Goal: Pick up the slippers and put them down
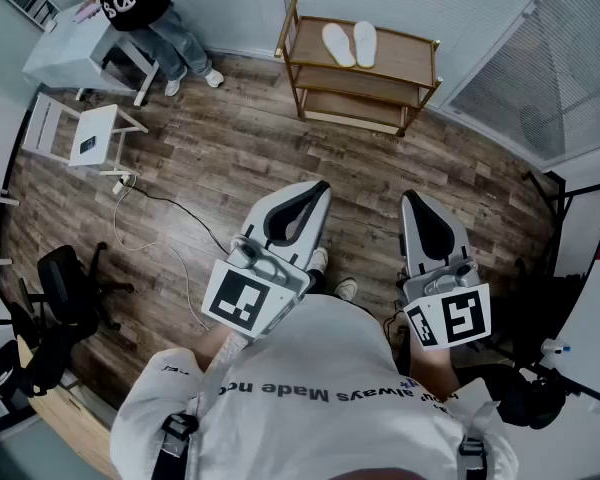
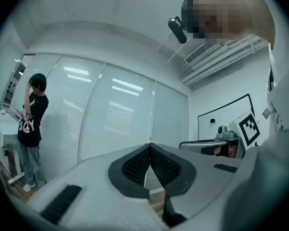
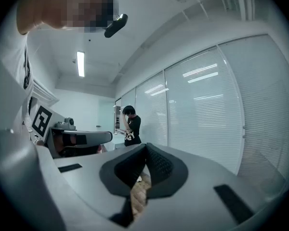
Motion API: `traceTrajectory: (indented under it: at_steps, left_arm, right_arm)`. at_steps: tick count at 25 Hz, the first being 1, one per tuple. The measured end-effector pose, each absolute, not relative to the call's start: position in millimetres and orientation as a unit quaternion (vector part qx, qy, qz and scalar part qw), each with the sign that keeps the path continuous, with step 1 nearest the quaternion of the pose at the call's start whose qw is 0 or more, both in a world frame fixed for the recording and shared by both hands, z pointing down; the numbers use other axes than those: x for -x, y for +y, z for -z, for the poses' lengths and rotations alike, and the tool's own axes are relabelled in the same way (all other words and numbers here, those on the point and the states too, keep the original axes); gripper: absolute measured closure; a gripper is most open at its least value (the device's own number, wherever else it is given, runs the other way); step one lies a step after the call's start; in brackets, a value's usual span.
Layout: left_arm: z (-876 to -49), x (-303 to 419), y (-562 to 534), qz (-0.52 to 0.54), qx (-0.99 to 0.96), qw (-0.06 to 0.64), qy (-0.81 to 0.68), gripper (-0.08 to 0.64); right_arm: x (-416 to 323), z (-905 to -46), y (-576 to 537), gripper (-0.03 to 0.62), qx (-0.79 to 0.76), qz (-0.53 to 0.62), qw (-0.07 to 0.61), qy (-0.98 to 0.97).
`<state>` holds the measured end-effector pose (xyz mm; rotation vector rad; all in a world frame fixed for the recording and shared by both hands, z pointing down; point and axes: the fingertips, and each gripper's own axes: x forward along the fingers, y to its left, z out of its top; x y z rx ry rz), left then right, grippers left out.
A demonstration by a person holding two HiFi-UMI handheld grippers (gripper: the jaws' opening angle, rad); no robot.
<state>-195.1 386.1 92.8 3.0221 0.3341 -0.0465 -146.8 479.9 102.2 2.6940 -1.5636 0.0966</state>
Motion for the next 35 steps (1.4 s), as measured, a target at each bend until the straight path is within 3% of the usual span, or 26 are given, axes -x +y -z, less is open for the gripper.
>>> traceTrajectory:
  at_steps: [20,35]
  left_arm:
    - [-100,166,357,0.002,-0.991,0.047,0.122,0.549]
    - [-108,65,351,-0.008,-0.992,0.048,0.117,0.549]
  right_arm:
    - [113,-96,460,0.574,-0.874,-0.012,0.018,-0.486]
    - [11,-105,450,0.574,-0.871,-0.012,-0.004,-0.491]
